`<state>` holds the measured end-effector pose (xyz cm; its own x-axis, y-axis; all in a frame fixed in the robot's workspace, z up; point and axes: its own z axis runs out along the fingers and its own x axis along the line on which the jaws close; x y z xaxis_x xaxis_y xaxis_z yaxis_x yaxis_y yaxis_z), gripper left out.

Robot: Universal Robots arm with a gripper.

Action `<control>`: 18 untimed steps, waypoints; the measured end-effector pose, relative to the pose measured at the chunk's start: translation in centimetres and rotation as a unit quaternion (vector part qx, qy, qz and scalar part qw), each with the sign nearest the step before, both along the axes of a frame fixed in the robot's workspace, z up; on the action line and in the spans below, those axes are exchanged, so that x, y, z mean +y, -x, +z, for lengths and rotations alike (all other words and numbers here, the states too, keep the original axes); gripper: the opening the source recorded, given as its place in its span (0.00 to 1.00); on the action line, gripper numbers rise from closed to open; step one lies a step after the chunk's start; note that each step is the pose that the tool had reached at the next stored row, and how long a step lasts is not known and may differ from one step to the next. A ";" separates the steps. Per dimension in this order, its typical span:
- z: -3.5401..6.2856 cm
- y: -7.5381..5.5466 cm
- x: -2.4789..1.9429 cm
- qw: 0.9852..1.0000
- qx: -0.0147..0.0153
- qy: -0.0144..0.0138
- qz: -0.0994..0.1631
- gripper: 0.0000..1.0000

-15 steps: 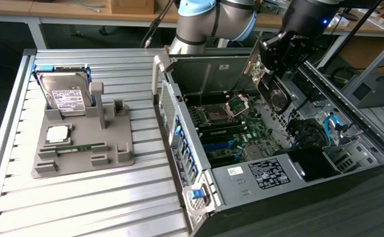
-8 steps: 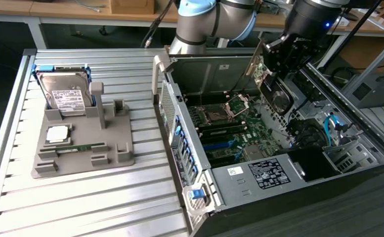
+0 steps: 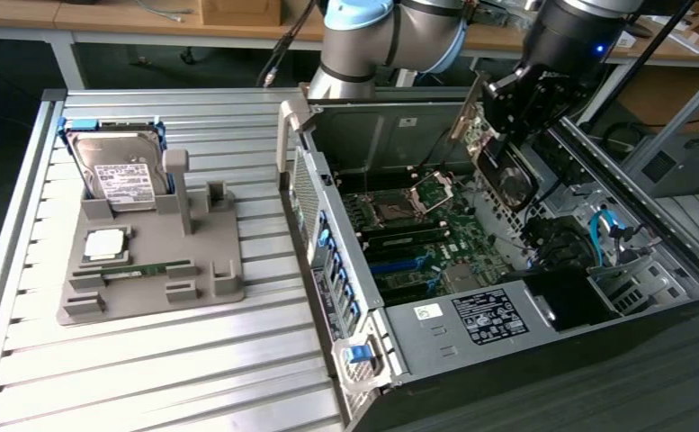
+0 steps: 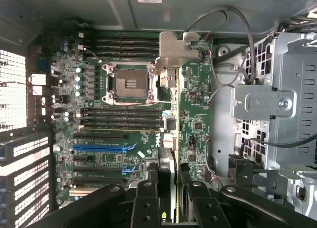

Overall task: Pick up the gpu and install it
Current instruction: 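Pick up the gpu and move the gpu toward the slot, then insert the gpu into the slot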

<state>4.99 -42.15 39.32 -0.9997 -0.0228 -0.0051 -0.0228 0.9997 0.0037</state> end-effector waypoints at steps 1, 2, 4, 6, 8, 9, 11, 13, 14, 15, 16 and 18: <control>-0.01 0.0 0.00 1.000 0.000 0.000 0.000 0.27; -0.01 0.0 0.00 1.000 0.000 0.000 0.000 0.27; -0.01 0.0 0.00 1.000 0.000 0.000 0.000 0.27; -0.01 0.0 0.00 1.000 0.000 0.000 0.000 0.27; -0.01 0.0 0.00 1.000 0.000 0.000 0.000 0.27; -0.01 0.0 0.00 1.000 0.000 0.000 0.000 0.27; -0.01 0.0 0.00 1.000 0.000 0.000 0.000 0.27; -0.01 0.0 0.00 1.000 0.000 0.000 0.000 0.27; -0.01 0.0 0.00 1.000 0.000 0.000 0.000 0.27; -0.01 0.0 0.00 1.000 0.000 0.000 0.002 0.27; -0.01 0.0 0.00 1.000 0.000 0.000 0.005 0.27; -0.01 0.0 0.00 1.000 0.000 0.000 0.019 0.27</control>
